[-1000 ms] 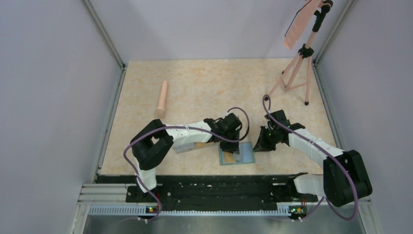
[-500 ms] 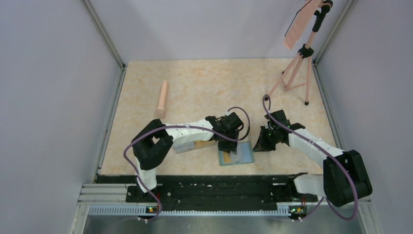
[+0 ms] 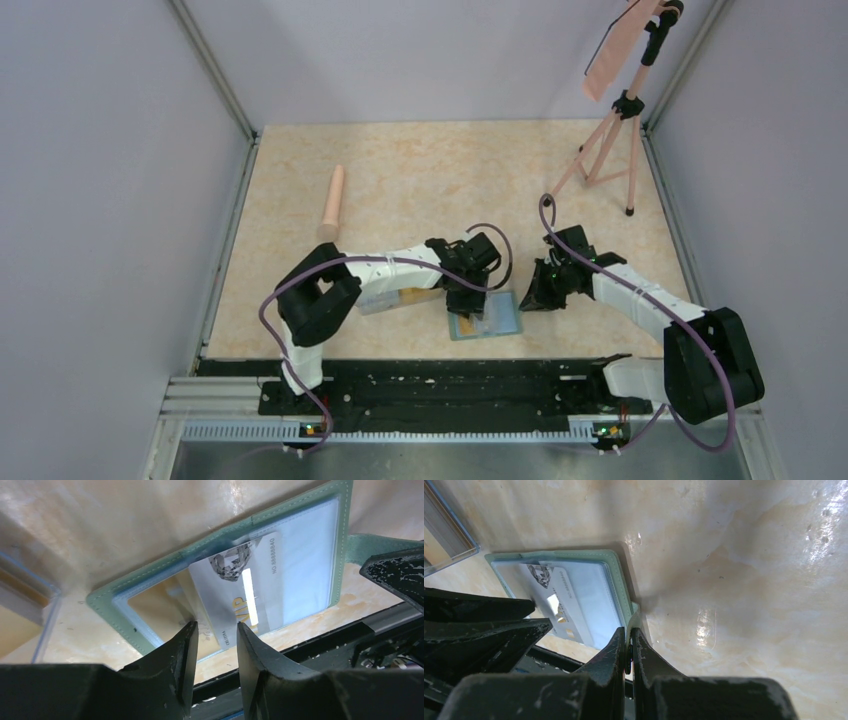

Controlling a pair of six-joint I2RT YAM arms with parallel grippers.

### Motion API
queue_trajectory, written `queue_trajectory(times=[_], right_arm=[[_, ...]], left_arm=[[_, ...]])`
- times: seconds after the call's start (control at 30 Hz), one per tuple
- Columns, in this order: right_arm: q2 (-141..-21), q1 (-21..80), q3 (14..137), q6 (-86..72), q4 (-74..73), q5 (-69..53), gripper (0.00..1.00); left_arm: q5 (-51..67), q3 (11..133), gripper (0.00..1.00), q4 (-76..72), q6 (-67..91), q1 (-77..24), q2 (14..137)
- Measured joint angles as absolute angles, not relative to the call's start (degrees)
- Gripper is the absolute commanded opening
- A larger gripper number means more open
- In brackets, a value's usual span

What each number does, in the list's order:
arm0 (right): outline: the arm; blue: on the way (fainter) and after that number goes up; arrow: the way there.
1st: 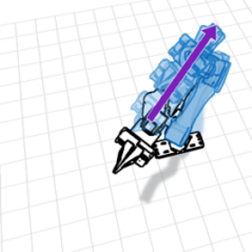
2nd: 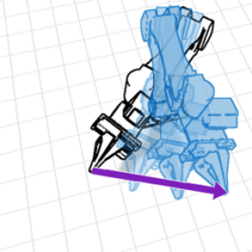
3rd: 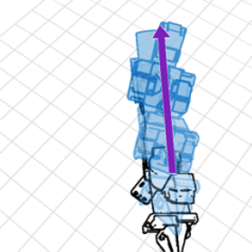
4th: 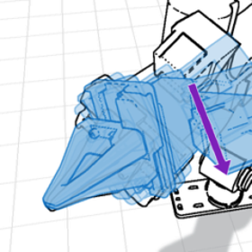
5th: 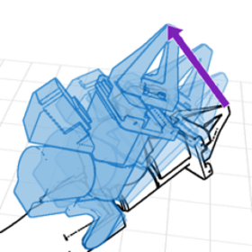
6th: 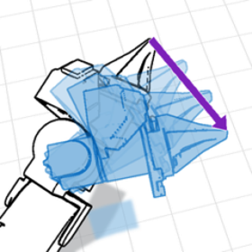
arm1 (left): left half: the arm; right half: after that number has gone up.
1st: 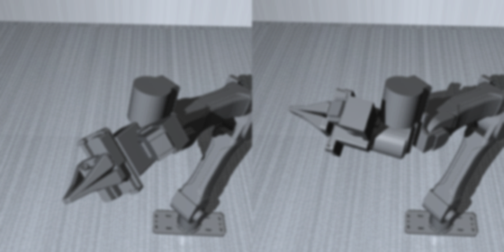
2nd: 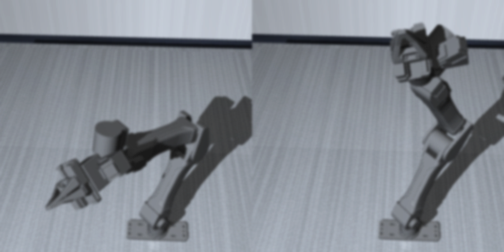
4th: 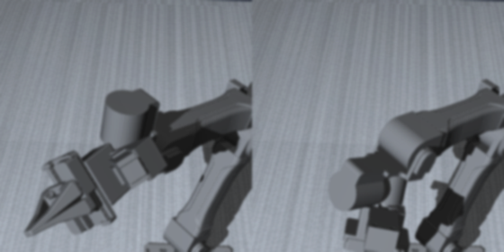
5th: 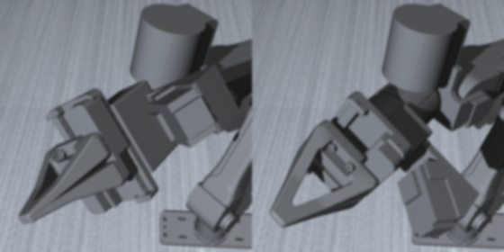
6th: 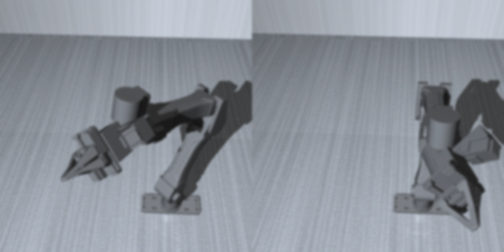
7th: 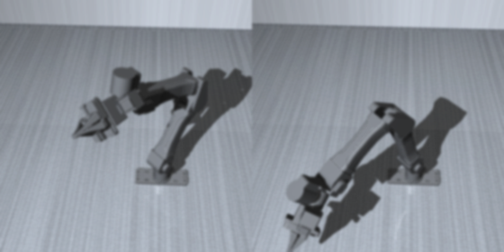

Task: Put the credit cards into the card holder
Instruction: Insert the credit card into the card holder, then turn over the card slot in the card holder.

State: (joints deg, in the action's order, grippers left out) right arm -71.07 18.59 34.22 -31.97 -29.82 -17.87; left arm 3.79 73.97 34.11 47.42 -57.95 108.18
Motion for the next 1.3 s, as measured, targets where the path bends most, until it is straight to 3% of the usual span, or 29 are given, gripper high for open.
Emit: queue_trajectory(times=[0.77,1.1,1.3], right_arm=[[-71.1,18.6,34.2,-31.9,-29.9,-18.1,0.00],[-71.0,18.6,34.7,-32.0,-30.7,-17.4,0.00],[-70.1,18.6,35.8,-31.8,-32.5,-16.0,0.47]], left_arm=[[14.4,75.3,0.36,23.6,48.5,-58.0,113.3],[9.8,75.6,0.37,25.6,47.7,-58.3,111.9],[2.7,70.9,0.38,27.2,47.8,-58.2,101.8]])
